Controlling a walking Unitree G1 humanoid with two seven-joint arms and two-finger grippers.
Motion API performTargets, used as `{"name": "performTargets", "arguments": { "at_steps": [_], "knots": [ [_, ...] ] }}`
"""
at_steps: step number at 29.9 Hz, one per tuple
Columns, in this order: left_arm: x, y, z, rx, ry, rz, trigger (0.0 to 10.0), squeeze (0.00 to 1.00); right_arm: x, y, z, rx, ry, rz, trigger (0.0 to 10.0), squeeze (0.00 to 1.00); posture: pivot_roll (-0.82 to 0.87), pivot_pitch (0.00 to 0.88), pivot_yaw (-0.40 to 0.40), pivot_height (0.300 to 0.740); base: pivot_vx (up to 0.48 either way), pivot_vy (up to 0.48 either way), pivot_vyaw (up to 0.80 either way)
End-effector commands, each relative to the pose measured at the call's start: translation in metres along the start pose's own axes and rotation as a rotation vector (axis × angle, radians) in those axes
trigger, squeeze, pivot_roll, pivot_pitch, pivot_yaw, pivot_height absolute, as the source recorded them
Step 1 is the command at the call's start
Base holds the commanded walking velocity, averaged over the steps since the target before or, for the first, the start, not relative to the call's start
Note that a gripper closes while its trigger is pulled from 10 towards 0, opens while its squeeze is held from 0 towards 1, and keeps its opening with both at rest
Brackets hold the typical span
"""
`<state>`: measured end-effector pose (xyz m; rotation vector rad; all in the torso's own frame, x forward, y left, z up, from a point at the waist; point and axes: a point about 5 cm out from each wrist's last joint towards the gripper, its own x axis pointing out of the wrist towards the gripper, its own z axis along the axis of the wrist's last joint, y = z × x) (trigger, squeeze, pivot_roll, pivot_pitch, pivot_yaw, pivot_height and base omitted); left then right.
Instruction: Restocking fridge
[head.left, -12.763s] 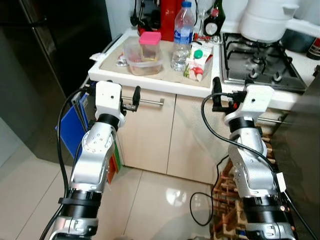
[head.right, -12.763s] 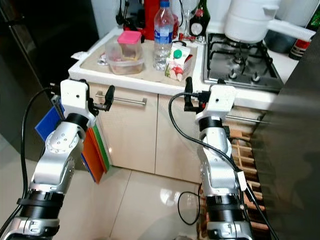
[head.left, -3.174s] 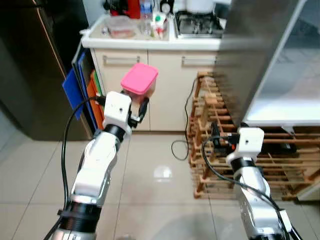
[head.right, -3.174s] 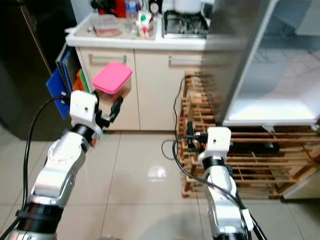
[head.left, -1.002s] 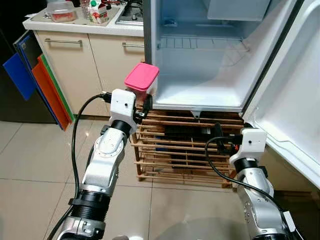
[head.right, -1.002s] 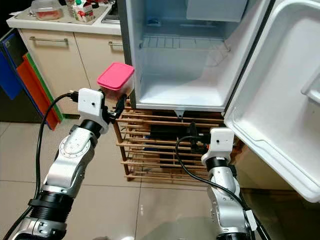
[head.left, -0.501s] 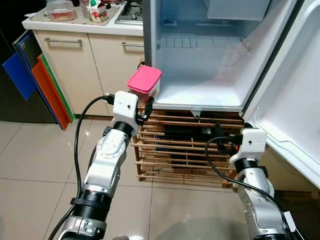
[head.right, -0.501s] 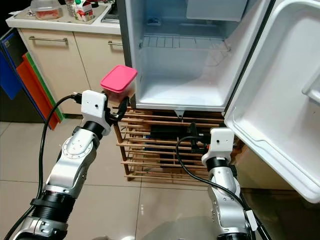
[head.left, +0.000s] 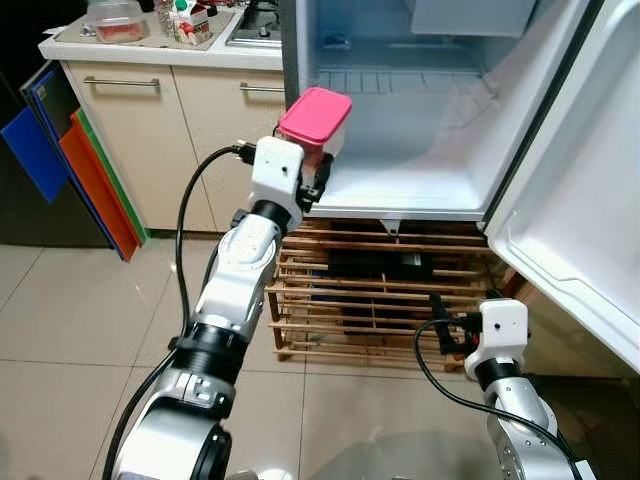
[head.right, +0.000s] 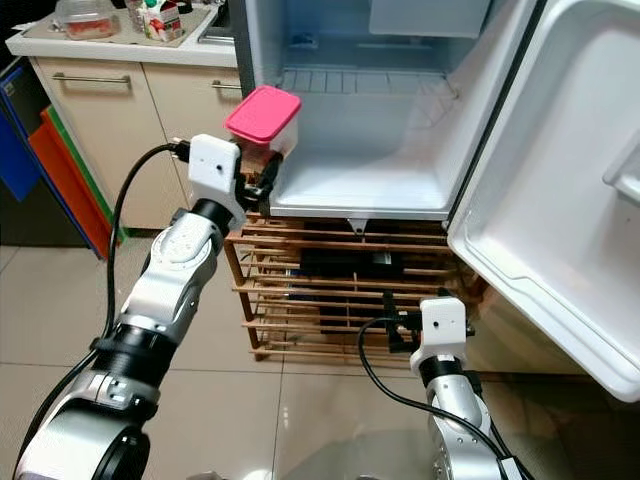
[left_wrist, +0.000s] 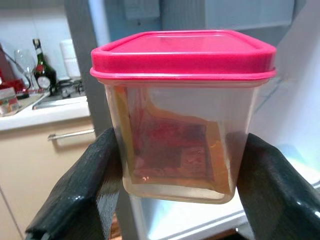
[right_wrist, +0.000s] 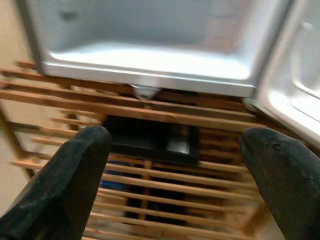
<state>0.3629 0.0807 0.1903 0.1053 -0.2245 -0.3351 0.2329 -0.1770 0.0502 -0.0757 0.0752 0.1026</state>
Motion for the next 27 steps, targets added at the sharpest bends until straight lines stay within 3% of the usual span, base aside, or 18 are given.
{"name": "performTargets", "arguments": {
  "at_steps": [1, 7, 12, 19, 27],
  "knots": [
    [0.007, 0.001, 0.008, -0.009, -0.032, 0.013, 0.0, 0.0, 0.001, 0.008, 0.01, 0.018, -0.048, 0.062, 10.0, 0.0, -0.03, 0.034, 0.019, 0.74, 0.0, 0.0, 0.0],
    [0.02, -0.002, 0.015, -0.014, -0.045, 0.008, 0.0, 0.0, 0.003, 0.003, 0.013, 0.014, -0.064, 0.051, 10.0, 0.0, -0.04, 0.039, 0.016, 0.74, 0.0, 0.0, 0.0],
    [0.037, 0.0, 0.019, -0.072, -0.02, 0.047, 0.0, 0.0, 0.0, 0.006, 0.015, 0.028, -0.069, 0.069, 10.0, 0.0, -0.05, 0.041, 0.022, 0.74, 0.0, 0.0, 0.0],
    [0.036, -0.009, 0.014, -0.085, -0.029, 0.025, 0.0, 0.0, 0.0, 0.01, 0.015, 0.039, -0.072, 0.059, 10.0, 0.0, -0.05, 0.048, 0.029, 0.74, 0.078, 0.0, 0.0],
    [0.029, -0.019, 0.001, -0.07, -0.009, 0.018, 0.0, 0.0, 0.0, 0.014, 0.014, 0.042, -0.061, 0.072, 10.0, 0.0, -0.04, 0.054, 0.024, 0.74, 0.472, 0.0, 0.0]
  ]
}}
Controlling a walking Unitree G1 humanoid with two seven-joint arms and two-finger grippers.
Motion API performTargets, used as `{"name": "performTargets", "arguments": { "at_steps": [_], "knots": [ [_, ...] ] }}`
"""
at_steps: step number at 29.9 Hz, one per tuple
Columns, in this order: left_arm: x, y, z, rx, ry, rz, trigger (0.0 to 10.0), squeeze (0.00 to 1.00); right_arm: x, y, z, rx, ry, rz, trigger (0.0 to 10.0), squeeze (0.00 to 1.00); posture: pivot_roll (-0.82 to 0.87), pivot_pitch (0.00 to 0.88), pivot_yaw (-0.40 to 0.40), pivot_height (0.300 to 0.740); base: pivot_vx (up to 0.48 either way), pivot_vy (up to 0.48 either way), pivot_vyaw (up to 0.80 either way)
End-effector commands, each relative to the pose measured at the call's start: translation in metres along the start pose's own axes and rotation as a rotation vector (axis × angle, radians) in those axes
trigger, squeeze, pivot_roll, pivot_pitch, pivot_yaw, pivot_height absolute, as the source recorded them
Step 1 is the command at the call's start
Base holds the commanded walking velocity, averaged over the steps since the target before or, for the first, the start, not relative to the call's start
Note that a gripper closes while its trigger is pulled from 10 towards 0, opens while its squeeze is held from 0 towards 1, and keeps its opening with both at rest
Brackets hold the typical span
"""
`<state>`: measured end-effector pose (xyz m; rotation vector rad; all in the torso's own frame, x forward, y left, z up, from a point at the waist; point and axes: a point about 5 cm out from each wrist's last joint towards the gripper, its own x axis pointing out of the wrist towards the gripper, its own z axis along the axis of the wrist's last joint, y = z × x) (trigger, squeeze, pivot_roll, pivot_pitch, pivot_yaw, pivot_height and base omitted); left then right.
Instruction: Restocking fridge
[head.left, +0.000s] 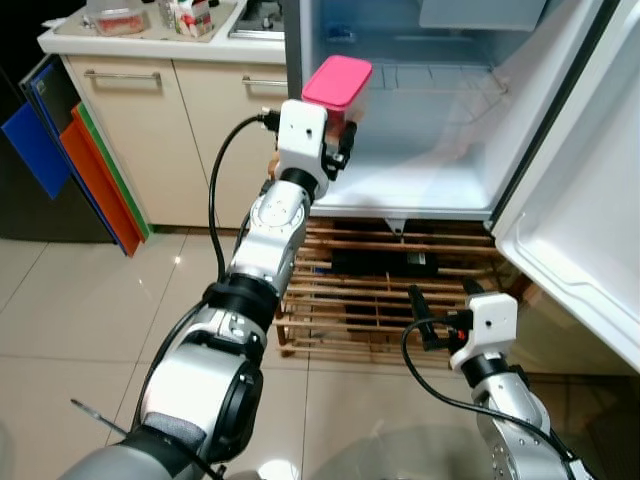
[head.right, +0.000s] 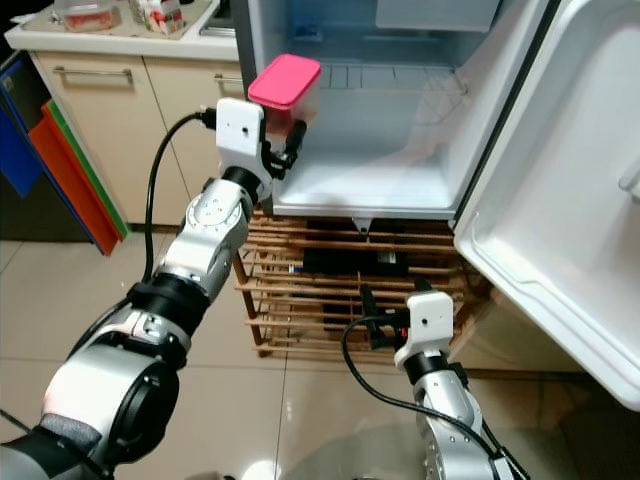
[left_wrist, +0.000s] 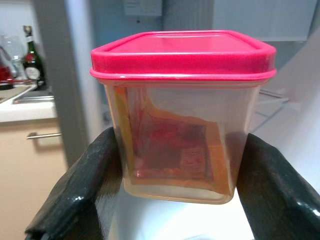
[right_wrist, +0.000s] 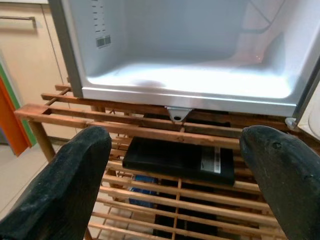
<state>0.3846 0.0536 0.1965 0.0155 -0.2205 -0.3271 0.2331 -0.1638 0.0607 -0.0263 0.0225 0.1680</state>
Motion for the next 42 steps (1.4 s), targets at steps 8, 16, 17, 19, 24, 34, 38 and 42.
{"name": "performTargets", "arguments": {
  "at_steps": [8, 16, 17, 19, 24, 34, 38, 42],
  "knots": [
    [-0.005, -0.007, -0.007, 0.025, 0.0, -0.013, 0.0, 0.0, 0.0, 0.002, 0.0, -0.003, 0.006, 0.008, 10.0, 0.0, -0.04, 0.052, 0.025, 0.74, 0.48, 0.0, 0.0],
    [-0.005, -0.011, -0.001, 0.075, -0.041, -0.037, 0.0, 0.0, 0.0, 0.002, -0.003, -0.005, 0.019, 0.011, 10.0, 0.0, -0.04, 0.045, 0.025, 0.74, 0.477, 0.0, 0.0],
    [-0.005, -0.011, -0.001, 0.075, -0.041, -0.037, 0.0, 0.0, 0.0, 0.002, -0.003, -0.005, 0.019, 0.011, 10.0, 0.0, -0.04, 0.045, 0.025, 0.74, 0.461, 0.0, 0.0],
    [-0.004, -0.014, 0.002, 0.086, -0.054, -0.052, 0.0, 0.0, 0.001, 0.002, -0.004, -0.005, 0.02, 0.014, 10.0, 0.0, -0.03, 0.043, 0.026, 0.74, 0.422, -0.131, 0.0],
    [-0.003, -0.012, 0.005, 0.065, -0.063, -0.021, 0.0, 0.0, 0.0, 0.004, -0.005, -0.002, 0.024, 0.021, 10.0, 0.0, -0.04, 0.04, 0.028, 0.74, 0.08, -0.052, 0.0],
    [0.013, -0.008, 0.021, 0.054, -0.061, 0.039, 0.0, 0.0, -0.001, 0.001, -0.004, -0.013, 0.026, 0.029, 10.0, 0.0, -0.05, 0.074, 0.033, 0.74, 0.0, 0.0, 0.0],
    [0.019, -0.002, 0.027, 0.022, -0.045, 0.075, 0.0, 0.0, -0.008, 0.003, -0.006, -0.01, 0.038, 0.031, 10.0, 0.0, -0.06, 0.083, 0.033, 0.74, 0.0, 0.0, 0.0],
    [0.023, -0.001, 0.034, -0.024, -0.046, 0.122, 0.0, 0.0, -0.014, 0.003, -0.008, -0.01, 0.056, 0.038, 10.0, 0.0, -0.08, 0.101, 0.019, 0.74, 0.0, 0.0, 0.0]
  ]
}}
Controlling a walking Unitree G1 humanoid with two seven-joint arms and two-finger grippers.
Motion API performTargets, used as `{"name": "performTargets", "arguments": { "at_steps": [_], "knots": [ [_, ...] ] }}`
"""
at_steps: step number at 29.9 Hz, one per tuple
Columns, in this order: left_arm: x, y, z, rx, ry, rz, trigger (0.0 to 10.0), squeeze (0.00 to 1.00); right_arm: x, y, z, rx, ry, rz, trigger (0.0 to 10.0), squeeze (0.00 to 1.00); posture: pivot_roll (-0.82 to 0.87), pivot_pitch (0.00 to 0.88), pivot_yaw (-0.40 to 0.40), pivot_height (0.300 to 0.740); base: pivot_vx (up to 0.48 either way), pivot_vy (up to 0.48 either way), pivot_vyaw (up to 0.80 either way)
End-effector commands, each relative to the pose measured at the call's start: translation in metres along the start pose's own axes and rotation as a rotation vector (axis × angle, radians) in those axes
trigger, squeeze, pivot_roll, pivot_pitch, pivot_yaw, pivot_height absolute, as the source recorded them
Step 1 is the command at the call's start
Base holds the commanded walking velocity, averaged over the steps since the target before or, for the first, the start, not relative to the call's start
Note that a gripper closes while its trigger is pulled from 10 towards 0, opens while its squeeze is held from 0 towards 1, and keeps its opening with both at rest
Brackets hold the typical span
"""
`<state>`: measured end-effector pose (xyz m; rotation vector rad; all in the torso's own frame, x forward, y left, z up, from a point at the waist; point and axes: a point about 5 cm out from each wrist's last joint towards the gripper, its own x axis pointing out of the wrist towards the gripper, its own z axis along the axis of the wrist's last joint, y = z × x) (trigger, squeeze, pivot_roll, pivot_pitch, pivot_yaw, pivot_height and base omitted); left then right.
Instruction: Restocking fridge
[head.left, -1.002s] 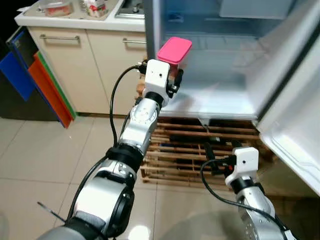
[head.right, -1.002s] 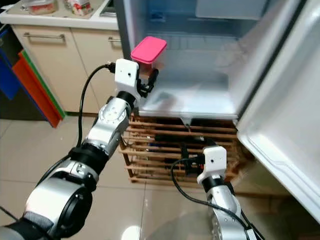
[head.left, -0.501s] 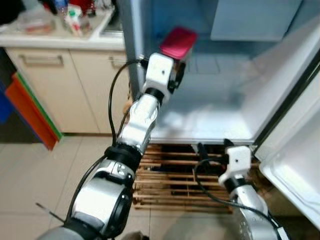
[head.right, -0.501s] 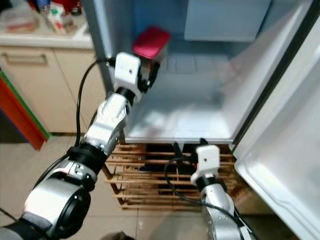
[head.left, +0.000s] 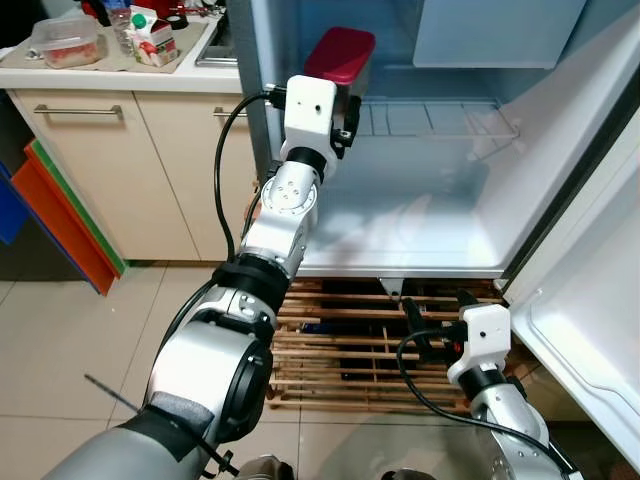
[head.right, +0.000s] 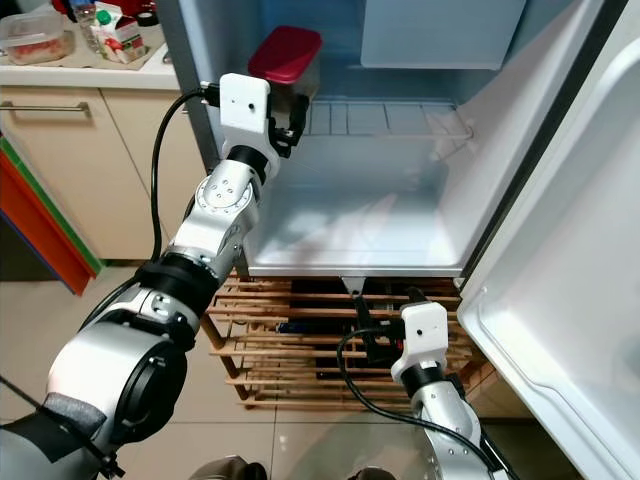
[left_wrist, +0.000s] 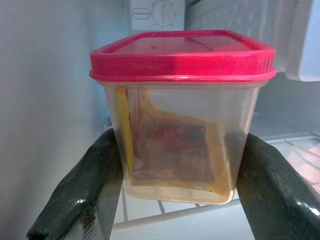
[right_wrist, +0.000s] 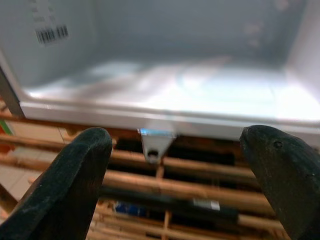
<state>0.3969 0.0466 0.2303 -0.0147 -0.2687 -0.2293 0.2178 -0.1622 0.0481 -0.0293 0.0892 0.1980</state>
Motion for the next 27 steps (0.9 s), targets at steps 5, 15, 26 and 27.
{"name": "performTargets", "arguments": {
  "at_steps": [5, 15, 26, 27],
  "knots": [
    [0.004, -0.015, 0.0, 0.001, 0.03, 0.048, 10.0, 0.0, -0.006, -0.006, 0.006, -0.033, 0.005, 0.014, 10.0, 0.0, -0.11, 0.114, 0.001, 0.74, 0.0, 0.0, 0.0],
    [0.009, -0.024, 0.0, 0.089, 0.093, 0.099, 10.0, 0.0, -0.017, -0.01, 0.011, -0.041, 0.006, 0.01, 10.0, 0.0, -0.15, 0.118, 0.002, 0.74, 0.0, 0.0, 0.0],
    [0.014, -0.021, 0.006, 0.158, 0.11, 0.158, 10.0, 1.0, -0.02, -0.008, 0.011, -0.042, 0.026, 0.025, 10.0, 0.0, -0.14, 0.125, -0.003, 0.74, 0.0, 0.0, 0.0],
    [0.014, -0.021, 0.006, 0.158, 0.11, 0.158, 10.0, 1.0, -0.02, -0.008, 0.011, -0.042, 0.026, 0.025, 10.0, 0.0, -0.14, 0.125, -0.003, 0.74, 0.0, 0.0, 0.0]
  ]
}}
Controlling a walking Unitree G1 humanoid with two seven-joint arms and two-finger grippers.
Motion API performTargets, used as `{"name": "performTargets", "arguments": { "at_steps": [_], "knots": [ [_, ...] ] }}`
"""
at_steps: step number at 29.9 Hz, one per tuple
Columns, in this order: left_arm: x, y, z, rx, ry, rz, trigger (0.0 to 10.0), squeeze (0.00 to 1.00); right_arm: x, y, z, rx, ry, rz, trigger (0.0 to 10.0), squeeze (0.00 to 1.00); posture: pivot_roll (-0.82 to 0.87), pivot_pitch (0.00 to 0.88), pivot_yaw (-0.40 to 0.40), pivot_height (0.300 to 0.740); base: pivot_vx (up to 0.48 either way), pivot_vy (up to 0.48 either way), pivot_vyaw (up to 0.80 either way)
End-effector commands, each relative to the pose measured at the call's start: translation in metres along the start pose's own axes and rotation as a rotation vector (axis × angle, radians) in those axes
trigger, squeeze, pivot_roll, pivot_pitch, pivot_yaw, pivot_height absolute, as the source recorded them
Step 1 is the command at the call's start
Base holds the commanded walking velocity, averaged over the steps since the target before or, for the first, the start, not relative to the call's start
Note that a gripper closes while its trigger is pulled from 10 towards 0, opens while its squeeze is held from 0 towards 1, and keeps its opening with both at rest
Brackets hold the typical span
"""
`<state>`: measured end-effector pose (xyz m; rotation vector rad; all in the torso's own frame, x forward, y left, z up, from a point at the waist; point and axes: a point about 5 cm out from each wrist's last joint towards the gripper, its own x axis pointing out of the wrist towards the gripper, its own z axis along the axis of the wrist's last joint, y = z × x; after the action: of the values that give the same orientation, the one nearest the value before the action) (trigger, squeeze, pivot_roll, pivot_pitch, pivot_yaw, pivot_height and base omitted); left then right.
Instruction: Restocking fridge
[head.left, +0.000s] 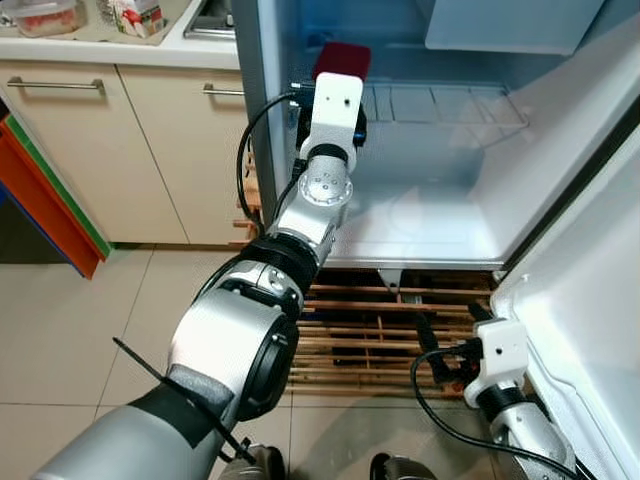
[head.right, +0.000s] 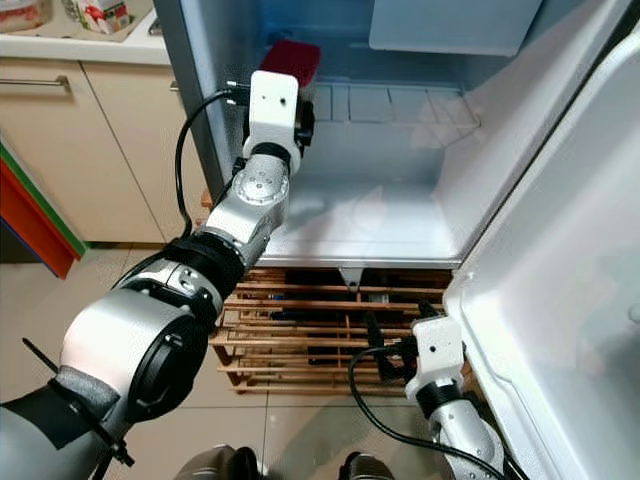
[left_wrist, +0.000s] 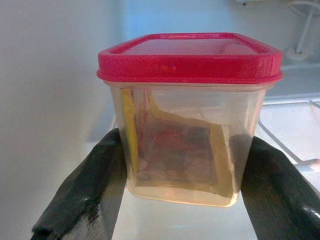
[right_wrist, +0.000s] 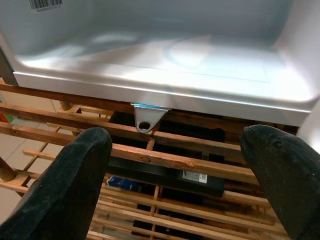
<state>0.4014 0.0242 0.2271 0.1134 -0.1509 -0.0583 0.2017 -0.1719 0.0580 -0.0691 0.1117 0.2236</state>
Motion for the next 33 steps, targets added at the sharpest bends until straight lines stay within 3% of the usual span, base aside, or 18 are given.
{"name": "performTargets", "arguments": {
  "at_steps": [1, 11, 22, 25, 26, 27, 33],
  "knots": [
    [0.004, 0.0, 0.01, 0.019, -0.015, 0.005, 10.0, 1.0, -0.002, -0.002, 0.003, -0.003, 0.001, 0.001, 10.0, 0.0, -0.14, 0.125, -0.003, 0.74, 0.0, 0.0, 0.0],
    [0.003, -0.005, 0.009, 0.005, 0.004, -0.012, 10.0, 1.0, -0.001, -0.002, 0.002, -0.001, 0.008, 0.002, 10.0, 0.0, -0.14, 0.12, -0.003, 0.74, 0.0, 0.0, 0.0],
    [-0.003, -0.025, 0.012, -0.033, 0.001, -0.076, 10.0, 1.0, 0.001, 0.0, 0.003, -0.003, 0.01, 0.005, 10.0, 0.0, -0.14, 0.11, 0.0, 0.74, 0.0, 0.0, 0.0],
    [-0.006, -0.03, 0.008, -0.001, 0.0, -0.088, 10.0, 1.0, 0.003, 0.001, 0.005, -0.001, 0.007, 0.008, 10.0, 0.0, -0.13, 0.102, -0.002, 0.74, 0.0, 0.0, 0.0],
    [-0.006, -0.029, 0.005, 0.007, 0.006, -0.086, 10.0, 0.7, 0.004, 0.001, 0.005, 0.002, 0.004, 0.01, 10.0, 0.0, -0.13, 0.101, -0.002, 0.74, 0.0, 0.0, 0.0],
    [-0.007, -0.028, 0.002, 0.011, 0.013, -0.084, 10.0, 0.0, 0.004, 0.002, 0.006, 0.009, 0.0, 0.013, 10.0, 0.0, -0.12, 0.101, -0.001, 0.74, 0.0, 0.0, 0.0],
    [-0.005, -0.021, 0.002, 0.027, 0.004, -0.073, 10.0, 0.0, 0.004, 0.002, 0.013, 0.017, -0.025, 0.042, 10.0, 0.0, -0.12, 0.094, -0.003, 0.74, 0.0, 0.0, 0.0]
  ]
}}
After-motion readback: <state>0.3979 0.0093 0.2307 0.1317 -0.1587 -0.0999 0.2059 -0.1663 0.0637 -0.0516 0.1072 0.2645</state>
